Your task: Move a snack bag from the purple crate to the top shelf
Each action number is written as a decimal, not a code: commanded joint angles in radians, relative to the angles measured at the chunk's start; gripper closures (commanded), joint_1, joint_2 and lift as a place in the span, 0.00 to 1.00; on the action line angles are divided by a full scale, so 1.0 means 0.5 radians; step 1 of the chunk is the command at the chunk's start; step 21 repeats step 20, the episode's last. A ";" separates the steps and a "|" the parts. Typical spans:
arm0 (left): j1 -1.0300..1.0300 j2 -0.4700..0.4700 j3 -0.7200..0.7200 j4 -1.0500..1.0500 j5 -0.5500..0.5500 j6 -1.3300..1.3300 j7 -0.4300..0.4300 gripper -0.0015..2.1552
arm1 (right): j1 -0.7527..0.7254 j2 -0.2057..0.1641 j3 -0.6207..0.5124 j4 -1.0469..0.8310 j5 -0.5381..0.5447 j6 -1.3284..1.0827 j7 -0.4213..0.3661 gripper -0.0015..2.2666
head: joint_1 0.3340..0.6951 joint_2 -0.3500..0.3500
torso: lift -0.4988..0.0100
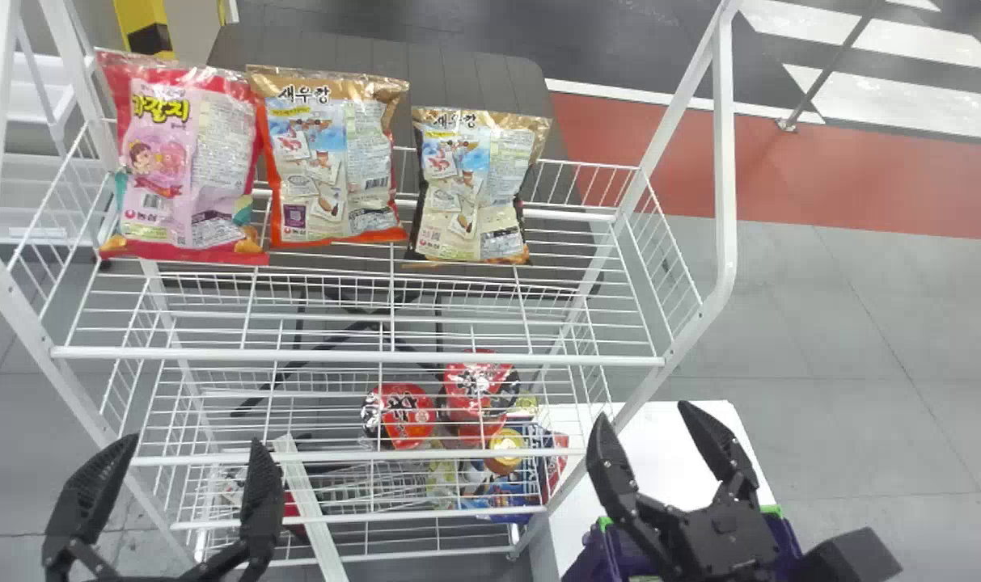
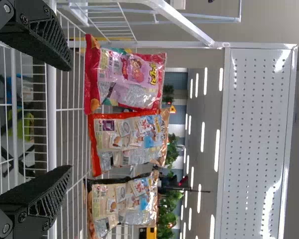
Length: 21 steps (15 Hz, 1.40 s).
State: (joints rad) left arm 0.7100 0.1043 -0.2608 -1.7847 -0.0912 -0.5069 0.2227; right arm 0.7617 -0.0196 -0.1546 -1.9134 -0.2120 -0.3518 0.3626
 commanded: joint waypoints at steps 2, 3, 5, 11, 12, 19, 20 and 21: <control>0.000 0.000 0.000 -0.017 -0.005 0.000 0.012 0.05 | 0.029 -0.050 0.119 0.001 0.084 -0.046 -0.066 0.04 | 1.00 0.22 | 0.98; 0.000 0.000 0.000 -0.020 -0.008 0.000 0.012 0.05 | 0.038 -0.056 0.131 -0.017 0.084 -0.016 -0.075 0.04 | 1.00 0.24 | 0.98; 0.000 0.000 0.000 -0.023 -0.023 0.000 0.012 0.05 | 0.053 -0.062 0.153 -0.085 0.080 0.181 -0.130 0.04 | 1.00 0.26 | 0.98; 0.019 -0.006 -0.009 -0.029 -0.045 0.000 0.018 0.05 | 0.069 -0.105 0.251 -0.112 0.084 0.181 -0.167 0.04 | 1.00 0.30 | 0.98; 0.019 -0.009 -0.012 -0.029 -0.045 0.000 0.021 0.05 | 0.069 -0.111 0.254 -0.112 0.084 0.175 -0.176 0.04 | 1.00 0.32 | 0.98; 0.031 -0.018 -0.046 -0.029 -0.100 -0.006 0.070 0.05 | 0.072 -0.154 0.315 -0.103 0.080 0.113 -0.210 0.06 | 1.00 0.33 | 0.98; 0.031 -0.021 -0.046 -0.029 -0.100 -0.006 0.070 0.05 | 0.075 -0.157 0.318 -0.103 0.084 0.113 -0.210 0.06 | 1.00 0.33 | 0.98; 0.031 -0.021 -0.046 -0.029 -0.100 -0.006 0.070 0.05 | 0.075 -0.157 0.318 -0.103 0.084 0.113 -0.210 0.06 | 1.00 0.33 | 0.98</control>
